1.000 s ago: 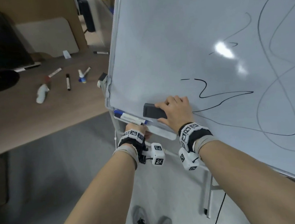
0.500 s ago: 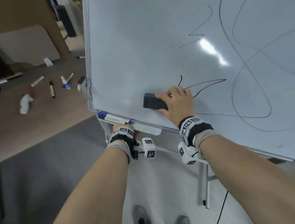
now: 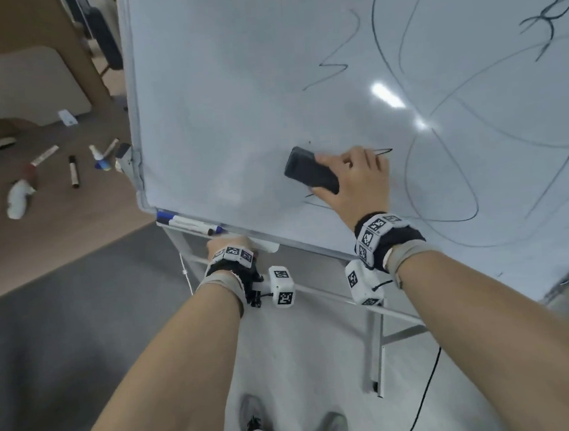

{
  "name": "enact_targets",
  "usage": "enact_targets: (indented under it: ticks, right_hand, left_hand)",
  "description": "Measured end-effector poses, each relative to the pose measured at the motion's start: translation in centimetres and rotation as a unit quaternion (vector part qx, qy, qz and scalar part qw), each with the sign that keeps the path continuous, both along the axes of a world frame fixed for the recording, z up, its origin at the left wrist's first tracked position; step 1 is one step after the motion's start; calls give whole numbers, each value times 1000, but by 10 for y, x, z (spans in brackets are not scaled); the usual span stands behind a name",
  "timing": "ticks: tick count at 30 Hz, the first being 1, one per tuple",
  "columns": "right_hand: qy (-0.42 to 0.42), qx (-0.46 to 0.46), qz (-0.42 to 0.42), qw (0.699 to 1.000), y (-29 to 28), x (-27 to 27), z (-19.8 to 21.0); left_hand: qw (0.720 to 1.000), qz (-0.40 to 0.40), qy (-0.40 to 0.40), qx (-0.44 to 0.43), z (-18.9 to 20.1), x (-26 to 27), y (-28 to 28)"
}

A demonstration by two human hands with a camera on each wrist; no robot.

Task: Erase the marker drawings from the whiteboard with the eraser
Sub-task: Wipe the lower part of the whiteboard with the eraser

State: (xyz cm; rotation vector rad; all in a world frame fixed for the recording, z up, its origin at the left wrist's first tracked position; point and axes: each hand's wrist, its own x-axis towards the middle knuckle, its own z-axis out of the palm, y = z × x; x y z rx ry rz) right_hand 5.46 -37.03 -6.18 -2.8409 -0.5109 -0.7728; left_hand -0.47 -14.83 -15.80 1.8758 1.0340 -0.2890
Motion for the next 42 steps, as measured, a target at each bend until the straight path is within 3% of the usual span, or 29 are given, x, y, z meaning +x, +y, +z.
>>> enact_targets:
  ticks: [1,4,7,12,14,16,17,19,20,21,24,26,28,31,35,38,40,42]
  right_hand:
    - [20,-24,31,999,5,-8,-19]
    - [65,-58,72,994,6,-25,-52]
    - [30,-58,54,996,-5,-17,-29]
    - [-59,41,-45,996,-1,23,41]
    - [-63,61,-39,995,9,25,39]
    - [-30,27,6,999,16,15,19]
    - [-5,-4,40,999,14,6,5]
    - [35,-60,84,994,-2,-14,-17]
    - [40,-76,84,993,-15,-20,-21]
    - [35,-78,72,994,-28,-22,-18]
    - [-15,-26,-8,1000,-60,-6,23]
    - [-47,19,-66,996,-69,12,53]
    - [-68,57,-100,991,-69,23,66]
    - [-57,90,-74,992,-58,18,43]
    - [50,-55,87,993,-46,-19,-31]
    - [63,-93,104,988,-57,-30,-44]
    - [27,-83,90,992,-71,-21,-23]
    - [-22,-45,30,998,-88,-5,10]
  left_hand:
    - [998,-56,-2,23,6,-4,-6]
    - [994,-100,-19,40,17,-14,-21]
    - [998,-54,14,-7,16,-16,-25]
    - [970,-221,34,98,30,-24,-22]
    - [966,-231,75,94,20,-25,-19]
    - [943,-286,57,161,4,-17,-15]
    - [951,-270,52,145,5,-16,-15]
    - [904,-359,102,210,20,-19,-25]
    - [903,-362,110,206,28,-23,-29]
    - [898,-365,97,225,36,-25,-34]
    - [837,-434,133,307,42,-29,-52]
    - [817,-452,122,337,36,-26,-56]
    - [822,-446,122,332,33,-23,-53]
    - [826,-441,145,320,38,-21,-51]
    - [826,-425,181,323,20,-11,-52]
    - [825,-418,197,323,2,-4,-51]
    - [808,-440,217,326,-3,-2,-51]
    - [759,-488,226,367,-5,0,-54]
